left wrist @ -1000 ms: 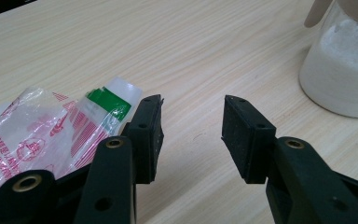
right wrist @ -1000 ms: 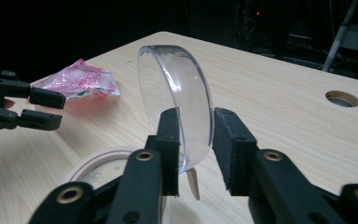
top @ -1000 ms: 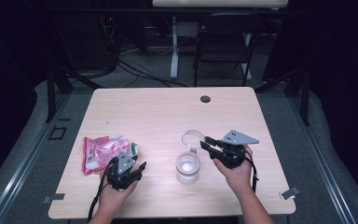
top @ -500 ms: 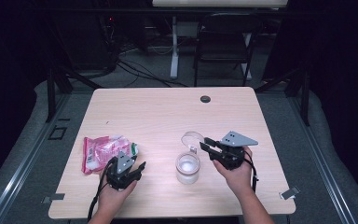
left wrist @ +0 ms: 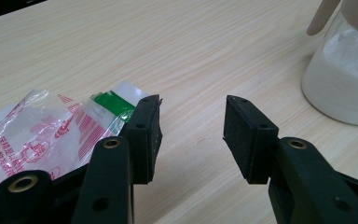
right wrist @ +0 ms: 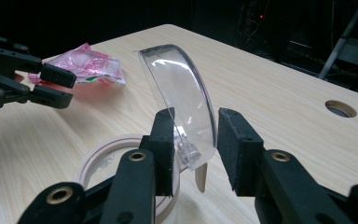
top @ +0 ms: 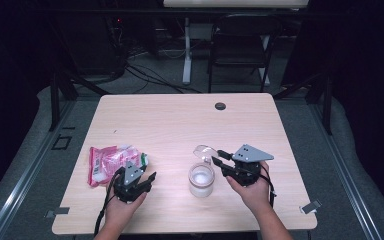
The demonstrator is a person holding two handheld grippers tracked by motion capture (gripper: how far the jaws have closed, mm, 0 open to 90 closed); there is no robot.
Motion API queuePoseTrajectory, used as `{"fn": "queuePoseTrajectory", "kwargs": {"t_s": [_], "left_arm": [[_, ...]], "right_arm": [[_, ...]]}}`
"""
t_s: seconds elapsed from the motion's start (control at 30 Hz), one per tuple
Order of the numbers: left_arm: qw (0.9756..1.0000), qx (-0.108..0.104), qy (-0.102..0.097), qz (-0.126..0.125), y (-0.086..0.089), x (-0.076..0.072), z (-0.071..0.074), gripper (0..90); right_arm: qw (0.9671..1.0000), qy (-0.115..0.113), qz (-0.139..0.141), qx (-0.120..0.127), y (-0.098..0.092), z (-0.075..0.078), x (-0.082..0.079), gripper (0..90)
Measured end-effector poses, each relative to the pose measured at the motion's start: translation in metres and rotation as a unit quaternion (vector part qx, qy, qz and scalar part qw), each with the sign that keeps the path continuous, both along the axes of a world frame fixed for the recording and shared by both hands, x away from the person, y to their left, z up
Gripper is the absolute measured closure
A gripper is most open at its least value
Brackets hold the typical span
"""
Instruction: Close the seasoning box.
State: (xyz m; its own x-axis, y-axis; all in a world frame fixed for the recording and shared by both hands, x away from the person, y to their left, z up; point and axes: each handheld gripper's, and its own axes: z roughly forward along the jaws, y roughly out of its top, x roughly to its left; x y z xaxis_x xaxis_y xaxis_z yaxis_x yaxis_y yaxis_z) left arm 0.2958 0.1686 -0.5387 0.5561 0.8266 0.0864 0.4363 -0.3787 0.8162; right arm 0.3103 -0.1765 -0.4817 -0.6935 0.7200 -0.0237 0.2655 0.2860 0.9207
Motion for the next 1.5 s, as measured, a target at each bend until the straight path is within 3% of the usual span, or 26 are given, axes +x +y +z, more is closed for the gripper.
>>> {"fn": "queuePoseTrajectory", "kwargs": {"t_s": [0.2,0.47,1.07,1.3,1.5], "left_arm": [[1.0000,0.001,-0.001,-0.008,-0.005,0.003,0.000,56.0],[0.9999,0.000,-0.001,-0.011,-0.006,0.005,0.001,56.0],[1.0000,-0.006,0.001,-0.004,-0.009,0.010,0.000,54.5],[1.0000,-0.005,0.004,-0.005,-0.012,0.013,-0.001,52.3],[1.0000,-0.008,0.003,-0.002,-0.012,0.014,-0.001,50.6]], "right_arm": [[0.9993,-0.015,0.003,-0.034,0.006,0.000,-0.010,63.6],[0.9986,-0.018,0.006,-0.050,0.011,-0.004,-0.016,59.9],[0.9971,0.000,0.027,-0.070,0.014,-0.009,-0.021,50.9],[0.9973,0.010,0.043,-0.058,0.014,-0.011,-0.023,43.0],[0.9969,0.011,0.047,-0.062,0.016,-0.014,-0.025,39.2]]}}
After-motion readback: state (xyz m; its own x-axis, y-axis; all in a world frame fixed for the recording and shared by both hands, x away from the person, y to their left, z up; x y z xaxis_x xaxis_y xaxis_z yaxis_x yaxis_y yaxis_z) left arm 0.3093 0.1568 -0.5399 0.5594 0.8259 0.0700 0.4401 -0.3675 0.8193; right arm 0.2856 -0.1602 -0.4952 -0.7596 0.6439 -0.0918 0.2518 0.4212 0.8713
